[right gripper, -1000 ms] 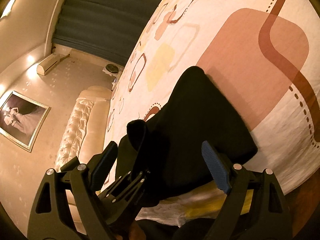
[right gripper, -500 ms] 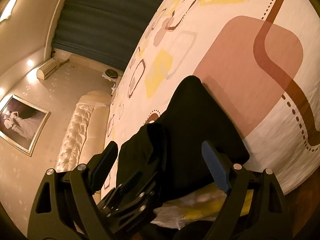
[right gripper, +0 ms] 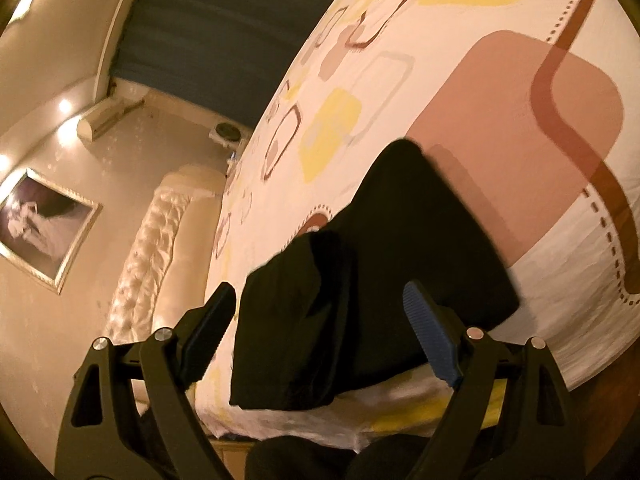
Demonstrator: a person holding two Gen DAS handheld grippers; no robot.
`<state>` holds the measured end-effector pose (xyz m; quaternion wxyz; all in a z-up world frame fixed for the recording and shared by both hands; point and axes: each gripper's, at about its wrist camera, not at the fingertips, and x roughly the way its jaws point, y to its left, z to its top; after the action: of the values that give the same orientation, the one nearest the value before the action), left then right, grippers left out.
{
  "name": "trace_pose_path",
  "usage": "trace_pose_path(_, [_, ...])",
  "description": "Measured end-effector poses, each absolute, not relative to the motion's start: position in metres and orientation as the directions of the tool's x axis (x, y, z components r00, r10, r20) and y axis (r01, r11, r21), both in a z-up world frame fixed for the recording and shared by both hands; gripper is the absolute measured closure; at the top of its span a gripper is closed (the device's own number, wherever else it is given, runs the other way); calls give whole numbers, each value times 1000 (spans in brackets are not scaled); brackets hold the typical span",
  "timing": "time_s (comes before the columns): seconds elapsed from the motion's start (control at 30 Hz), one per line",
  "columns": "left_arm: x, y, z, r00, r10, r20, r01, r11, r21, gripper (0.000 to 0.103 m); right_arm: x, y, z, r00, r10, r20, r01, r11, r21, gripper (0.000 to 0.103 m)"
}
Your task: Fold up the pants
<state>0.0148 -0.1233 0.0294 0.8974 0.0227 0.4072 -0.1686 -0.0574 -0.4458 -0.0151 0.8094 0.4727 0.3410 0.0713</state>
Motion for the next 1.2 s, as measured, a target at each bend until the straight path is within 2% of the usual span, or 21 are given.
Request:
trace_pose_path(0.1, [26, -76, 9, 591, -217, -777, 218, 970, -106, 19, -53, -432, -16, 729, 455, -511, 195, 578, 792, 17])
trace_pose_path(0.27, [31, -29, -16, 568, -206, -797, 131, 978, -160, 19, -37, -415, -25, 678, 484, -554, 193, 610, 769, 17])
trace_pose_path(0.47, [31, -15, -26, 539, -245, -806, 120, 969, -214, 19, -16, -403, -38, 645, 512, -567, 208, 596, 775, 17])
trace_pose_path(0.7, [31, -22, -28, 535, -258, -805, 155, 966, -207, 19, -1, -385, -44, 607, 511, -609, 201, 643, 739, 16])
trace_pose_path(0.77, [32, -22, -29, 531, -260, -807, 155, 966, -209, 19, 1, -378, -42, 591, 514, -622, 185, 664, 724, 23])
trace_pose_path(0.83, [32, -22, -30, 529, -261, -808, 155, 965, -210, 19, 6, -368, -42, 556, 526, -644, 164, 690, 705, 52])
trace_pose_path(0.97, [35, -22, -33, 526, -255, -812, 155, 967, -203, 19, 16, -347, -41, 496, 472, -729, 131, 789, 600, 69])
trace_pose_path(1.03, [36, -22, -33, 525, -252, -813, 155, 967, -200, 19, 18, -346, -36, 496, 471, -730, 124, 793, 596, 83])
trace_pose_path(1.2, [38, -23, -34, 524, -245, -816, 151, 969, -194, 19, 16, -343, 2, 538, 466, -702, 82, 800, 594, 89])
